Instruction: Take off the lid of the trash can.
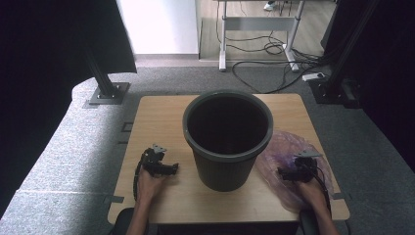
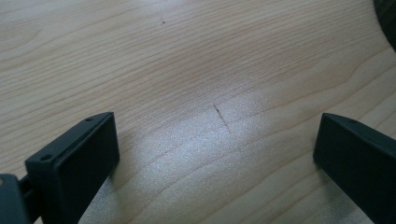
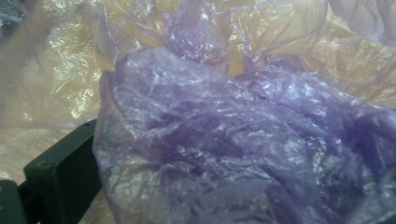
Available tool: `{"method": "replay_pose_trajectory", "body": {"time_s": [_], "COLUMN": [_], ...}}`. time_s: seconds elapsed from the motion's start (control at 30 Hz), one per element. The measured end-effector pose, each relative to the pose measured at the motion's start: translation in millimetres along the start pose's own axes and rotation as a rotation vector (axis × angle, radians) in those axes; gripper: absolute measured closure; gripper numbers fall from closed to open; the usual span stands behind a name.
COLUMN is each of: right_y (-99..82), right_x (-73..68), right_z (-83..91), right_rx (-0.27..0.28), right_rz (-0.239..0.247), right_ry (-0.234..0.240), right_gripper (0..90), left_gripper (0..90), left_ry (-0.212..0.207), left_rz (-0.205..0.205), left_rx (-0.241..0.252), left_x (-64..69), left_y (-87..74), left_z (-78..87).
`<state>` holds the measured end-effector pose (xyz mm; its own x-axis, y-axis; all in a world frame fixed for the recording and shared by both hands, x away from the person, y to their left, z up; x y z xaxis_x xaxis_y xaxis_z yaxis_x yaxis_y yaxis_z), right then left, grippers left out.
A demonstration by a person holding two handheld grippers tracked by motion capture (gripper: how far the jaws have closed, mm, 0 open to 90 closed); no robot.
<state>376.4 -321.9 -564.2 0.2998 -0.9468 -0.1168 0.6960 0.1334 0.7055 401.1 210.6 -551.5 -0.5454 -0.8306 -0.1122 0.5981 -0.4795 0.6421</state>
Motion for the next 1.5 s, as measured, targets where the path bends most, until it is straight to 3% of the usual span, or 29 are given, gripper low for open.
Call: {"method": "replay_pose_trajectory", "body": {"time_s": [0.2,0.3,0.47,0.9,1.2,1.5], "right_y": [-0.4,-0.4,-0.5,-0.6,-0.6,-0.6], "right_x": [-0.2,-0.3,-0.5,-0.6,-0.6,-0.6], "right_z": [0.3,0.3,0.4,0.4,0.5,0.5], "right_rx": [0.000,0.000,-0.001,-0.001,-0.001,-0.001], "right_rz": [0.003,0.005,0.008,0.009,0.010,0.010], "right_ry": [0.002,0.004,0.007,0.008,0.008,0.008], "right_gripper": [0.0,0.0,0.0,0.0,0.0,0.0], "left_gripper": [2.0,2.0,2.4,2.2,2.4,3.1], "left_ry": [-0.036,-0.075,-0.093,-0.091,-0.074,-0.116], "left_rz": [0.004,0.010,-0.010,-0.020,-0.040,-0.024], "left_rx": [-0.039,-0.044,-0.052,-0.055,-0.065,-0.076], "left_x": [-3.6,-7.1,-12.9,-32.7,-39.2,-44.7], "left_y": [4.4,9.4,23.2,66.0,97.9,127.9], "left_z": [5.1,10.4,22.1,58.8,84.9,108.0]}}
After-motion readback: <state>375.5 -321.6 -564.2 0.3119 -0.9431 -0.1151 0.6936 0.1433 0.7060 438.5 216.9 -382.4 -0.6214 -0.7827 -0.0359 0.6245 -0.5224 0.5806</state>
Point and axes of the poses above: each handheld gripper's, and its own axes: z roughly backward along the jaws, y roughly out of its top, x roughly to its right, the point moved 1 cm from there along -z, roughly forward along the jaws, and after that the axes turned 9 degrees about -z, right-handed, at the moved point
